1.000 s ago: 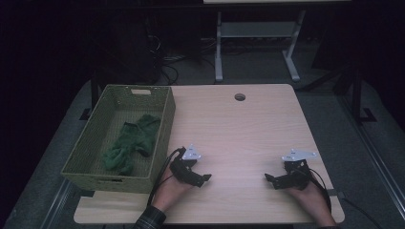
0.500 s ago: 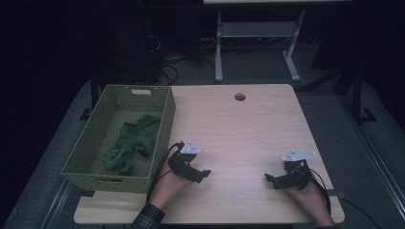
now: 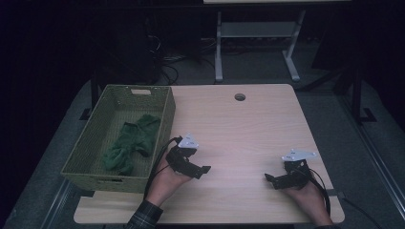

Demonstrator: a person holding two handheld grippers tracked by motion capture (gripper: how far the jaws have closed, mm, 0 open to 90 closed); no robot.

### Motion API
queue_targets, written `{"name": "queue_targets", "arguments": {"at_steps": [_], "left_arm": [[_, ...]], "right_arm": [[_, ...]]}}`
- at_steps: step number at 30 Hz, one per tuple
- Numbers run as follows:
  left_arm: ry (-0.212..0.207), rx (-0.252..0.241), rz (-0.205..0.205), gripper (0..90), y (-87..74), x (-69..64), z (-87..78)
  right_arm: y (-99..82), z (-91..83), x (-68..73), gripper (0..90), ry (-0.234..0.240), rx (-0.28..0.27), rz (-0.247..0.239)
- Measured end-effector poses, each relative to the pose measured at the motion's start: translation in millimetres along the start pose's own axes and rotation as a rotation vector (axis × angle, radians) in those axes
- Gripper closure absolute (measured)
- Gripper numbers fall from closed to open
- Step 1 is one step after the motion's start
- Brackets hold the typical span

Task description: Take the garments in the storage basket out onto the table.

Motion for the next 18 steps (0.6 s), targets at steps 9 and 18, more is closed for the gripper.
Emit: {"name": "queue_targets", "arguments": {"at_steps": [9, 18], "left_arm": [[-0.009, -0.010, 0.013, 14.4, 16.8, -2.6, -11.5], [-0.016, -0.015, -0.004, 14.4, 25.7, 3.8, -23.8]], "right_arm": [[0.1, 0.2, 0.0, 0.0, -0.001, 0.000, 0.002], [0.1, 0.2, 0.1, 0.0, -0.001, 0.000, 0.002]]}}
Point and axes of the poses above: each handheld gripper's, and its own axes: z roughly forward along the jaws, y roughly out of its top, x roughly to its left, the point moved 8 cm from there along z, roughly forward along the jaws, and after that the axes turned 9 degrees about -x, right-handed, at the moved point
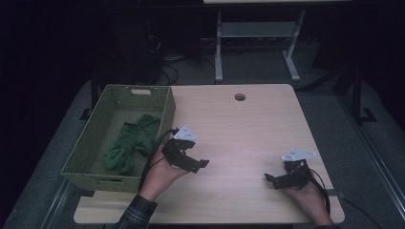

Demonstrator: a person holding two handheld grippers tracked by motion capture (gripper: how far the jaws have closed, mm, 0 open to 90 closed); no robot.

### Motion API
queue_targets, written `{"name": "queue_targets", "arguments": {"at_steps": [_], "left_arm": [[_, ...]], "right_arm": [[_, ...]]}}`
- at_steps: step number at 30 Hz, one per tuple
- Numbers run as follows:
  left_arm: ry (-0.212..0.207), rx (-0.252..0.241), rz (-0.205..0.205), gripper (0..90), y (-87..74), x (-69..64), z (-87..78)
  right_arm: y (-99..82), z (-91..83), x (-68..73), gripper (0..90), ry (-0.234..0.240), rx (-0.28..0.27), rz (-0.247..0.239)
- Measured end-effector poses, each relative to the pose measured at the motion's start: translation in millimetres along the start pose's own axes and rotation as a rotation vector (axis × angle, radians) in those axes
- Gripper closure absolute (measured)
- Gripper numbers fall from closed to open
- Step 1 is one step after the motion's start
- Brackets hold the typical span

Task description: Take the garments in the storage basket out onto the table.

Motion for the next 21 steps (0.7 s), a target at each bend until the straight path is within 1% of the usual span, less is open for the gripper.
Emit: {"name": "queue_targets", "arguments": {"at_steps": [1, 2, 4, 5, 6, 8, 9, 12, 13, 18, 19, 20, 21], "left_arm": [[0.005, 0.004, 0.018, 14.4, 2.3, 3.5, -4.0], [0.004, 0.001, 0.011, 14.4, 3.6, 3.6, -5.3], [0.004, 0.005, 0.013, 14.4, 4.7, 4.9, -7.1], [0.004, -0.005, 0.009, 14.4, 7.8, 6.4, -9.3], [0.004, -0.005, 0.009, 14.4, 7.8, 6.4, -9.3], [0.001, -0.011, 0.013, 14.4, 11.7, 8.1, -12.6], [0.000, -0.010, 0.024, 14.4, 13.1, 9.3, -13.9], [-0.001, -0.016, 0.022, 14.4, 15.5, 10.2, -15.8], [0.003, -0.015, 0.027, 14.4, 17.5, 12.4, -18.5], [0.019, -0.019, 0.030, 14.5, 19.8, 17.8, -24.3], [0.031, -0.024, 0.027, 14.5, 20.4, 20.6, -27.8], [0.031, -0.024, 0.027, 14.5, 20.4, 20.6, -27.8], [0.041, -0.026, 0.028, 14.5, 20.5, 23.4, -31.7]], "right_arm": [[0.0, 0.0, 0.0, 0.0, 0.000, 0.000, 0.000], [0.0, 0.0, 0.0, 0.0, 0.000, 0.000, 0.000], [0.0, 0.1, 0.1, 0.0, -0.002, 0.000, 0.001], [0.1, 0.2, 0.1, 0.0, -0.004, 0.000, 0.003], [0.1, 0.2, 0.1, 0.0, -0.004, 0.000, 0.003], [0.2, 0.3, 0.2, 0.0, -0.006, 0.000, 0.004], [0.2, 0.3, 0.1, 0.0, -0.007, -0.001, 0.005], [0.2, 0.3, 0.2, 0.0, -0.008, -0.001, 0.005], [0.2, 0.3, 0.1, 0.0, -0.007, -0.001, 0.005], [0.3, 0.3, -1.0, 0.0, -0.013, -0.001, 0.003], [0.3, 0.4, -1.1, 0.0, -0.015, -0.001, 0.004], [0.3, 0.4, -1.1, 0.1, -0.015, -0.001, 0.004], [0.3, 0.4, -1.1, 0.0, -0.015, -0.001, 0.003]]}}
Point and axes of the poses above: each handheld gripper's, and its own axes: z roughly forward along the jaws, y roughly out of its top, x roughly to its left, the point moved 8 cm from there along z, roughly forward along the jaws, and after that the axes turned 9 degrees about -x, right-handed, at the moved point
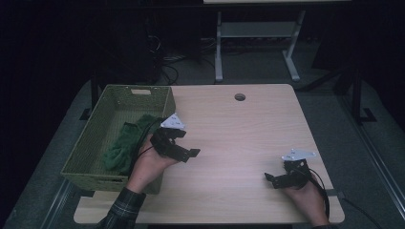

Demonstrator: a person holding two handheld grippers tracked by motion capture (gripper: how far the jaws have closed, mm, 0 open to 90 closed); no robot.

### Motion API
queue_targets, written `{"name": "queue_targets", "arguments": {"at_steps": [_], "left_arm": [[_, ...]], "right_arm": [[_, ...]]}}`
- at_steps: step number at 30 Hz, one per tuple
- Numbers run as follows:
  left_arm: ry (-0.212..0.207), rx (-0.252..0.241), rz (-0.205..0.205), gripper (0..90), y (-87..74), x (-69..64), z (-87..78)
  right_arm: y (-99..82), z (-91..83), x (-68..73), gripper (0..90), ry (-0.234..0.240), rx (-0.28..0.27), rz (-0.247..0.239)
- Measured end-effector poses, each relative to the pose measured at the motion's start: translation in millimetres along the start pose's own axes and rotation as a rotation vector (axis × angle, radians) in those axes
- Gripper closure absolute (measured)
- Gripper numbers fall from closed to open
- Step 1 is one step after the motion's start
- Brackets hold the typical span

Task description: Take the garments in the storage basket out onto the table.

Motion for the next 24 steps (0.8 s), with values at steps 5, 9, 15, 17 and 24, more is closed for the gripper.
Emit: {"name": "queue_targets", "arguments": {"at_steps": [5, 9, 15, 17, 24], "left_arm": [[0.022, -0.005, -0.005, 14.5, 0.0, 6.2, -8.8], [0.047, -0.009, -0.014, 14.5, -0.5, 13.9, -19.2], [0.074, -0.010, -0.020, 14.5, -2.2, 22.9, -27.9], [0.084, -0.007, -0.023, 14.5, -3.6, 26.5, -30.6], [0.109, -0.016, -0.035, 15.1, -5.7, 37.1, -40.9]], "right_arm": [[0.0, 0.0, 0.0, 0.0, 0.000, -0.001, 0.000], [0.2, 0.3, 0.0, 0.0, -0.003, 0.000, 0.002], [0.4, 0.7, 0.3, 0.0, -0.007, -0.001, 0.007], [0.4, 0.6, 0.2, 0.0, -0.007, -0.001, 0.007], [0.5, 0.7, 0.3, 0.0, -0.007, -0.001, 0.008]]}}
Point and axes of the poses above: each handheld gripper's, and its own axes: z roughly forward along the jaws, y roughly out of its top, x roughly to its left, the point moved 8 cm from there along z, roughly forward along the jaws, and after that the axes turned 9 degrees about -x, right-handed, at the moved point
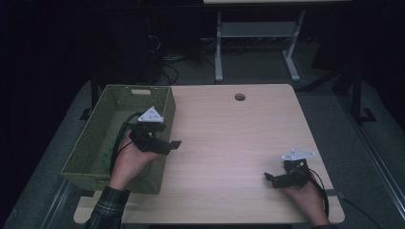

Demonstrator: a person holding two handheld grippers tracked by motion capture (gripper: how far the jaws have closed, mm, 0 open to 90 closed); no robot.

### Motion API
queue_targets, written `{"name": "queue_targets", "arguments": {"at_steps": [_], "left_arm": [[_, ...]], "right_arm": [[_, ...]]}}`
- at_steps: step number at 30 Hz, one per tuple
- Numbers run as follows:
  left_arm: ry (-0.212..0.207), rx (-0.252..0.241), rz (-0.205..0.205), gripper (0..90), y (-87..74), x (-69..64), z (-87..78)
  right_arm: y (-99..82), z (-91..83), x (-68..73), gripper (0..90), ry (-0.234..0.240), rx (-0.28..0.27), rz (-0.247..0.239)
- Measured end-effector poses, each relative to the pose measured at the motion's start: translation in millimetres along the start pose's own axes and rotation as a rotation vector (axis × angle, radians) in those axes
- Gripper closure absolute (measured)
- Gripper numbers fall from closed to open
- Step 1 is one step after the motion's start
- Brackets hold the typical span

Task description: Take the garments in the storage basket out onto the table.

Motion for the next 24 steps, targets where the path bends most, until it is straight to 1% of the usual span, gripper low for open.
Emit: {"name": "queue_targets", "arguments": {"at_steps": [5, 6, 9, 12, 13, 15, 16, 17, 18, 19, 20, 21, 24], "left_arm": [[0.019, -0.007, -0.011, 15.1, -2.1, 6.4, -5.0], [0.022, -0.004, -0.007, 15.1, -3.1, 8.6, -6.5], [0.037, -0.003, -0.017, 15.1, -6.7, 15.3, -12.2], [0.048, -0.004, -0.027, 15.1, -9.0, 19.4, -15.9], [0.050, 0.003, -0.021, 15.1, -10.3, 21.2, -17.5], [0.057, 0.003, -0.024, 15.1, -11.3, 22.7, -18.8], [0.066, 0.004, -0.029, 15.1, -13.6, 26.8, -22.2], [0.066, 0.004, -0.029, 15.2, -13.6, 26.8, -22.2], [0.074, 0.005, -0.025, 17.5, -16.1, 31.5, -26.4], [0.074, 0.005, -0.025, 19.4, -16.1, 31.5, -26.4], [0.078, 0.006, -0.037, 20.6, -18.9, 34.8, -30.0], [0.078, 0.006, -0.037, 20.8, -18.9, 34.8, -30.0], [0.095, 0.006, -0.038, 21.8, -22.0, 41.0, -35.7]], "right_arm": [[0.0, 0.0, -0.1, 0.0, 0.000, 0.000, -0.001], [0.0, 0.0, 0.0, 0.0, 0.000, 0.000, 0.000], [0.0, 0.0, -0.1, 0.0, 0.000, 0.000, -0.001], [0.0, 0.0, -0.1, 0.0, 0.000, 0.000, -0.001], [0.0, -0.1, -0.1, 0.0, 0.000, 0.001, -0.001], [0.0, 0.0, -0.1, 0.0, 0.000, 0.000, -0.001], [0.0, 0.0, 0.0, 0.0, 0.000, 0.000, 0.000], [0.0, 0.0, 0.0, 0.0, 0.000, 0.000, 0.000], [0.0, 0.0, -0.1, 0.0, 0.000, 0.001, -0.001], [0.0, 0.0, -0.1, 0.0, 0.000, 0.001, -0.001], [0.0, 0.0, 0.0, 0.0, 0.000, 0.000, 0.001], [0.0, 0.0, 0.0, 0.0, 0.000, 0.000, 0.001], [0.0, -0.1, 0.0, 0.0, 0.000, 0.001, -0.001]]}}
Point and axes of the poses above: each handheld gripper's, and its own axes: z roughly forward along the jaws, y roughly out of its top, x roughly to its left, the point moved 8 cm from there along z, roughly forward along the jaws, and after that the axes turned 9 degrees about -x, right-handed, at the moved point
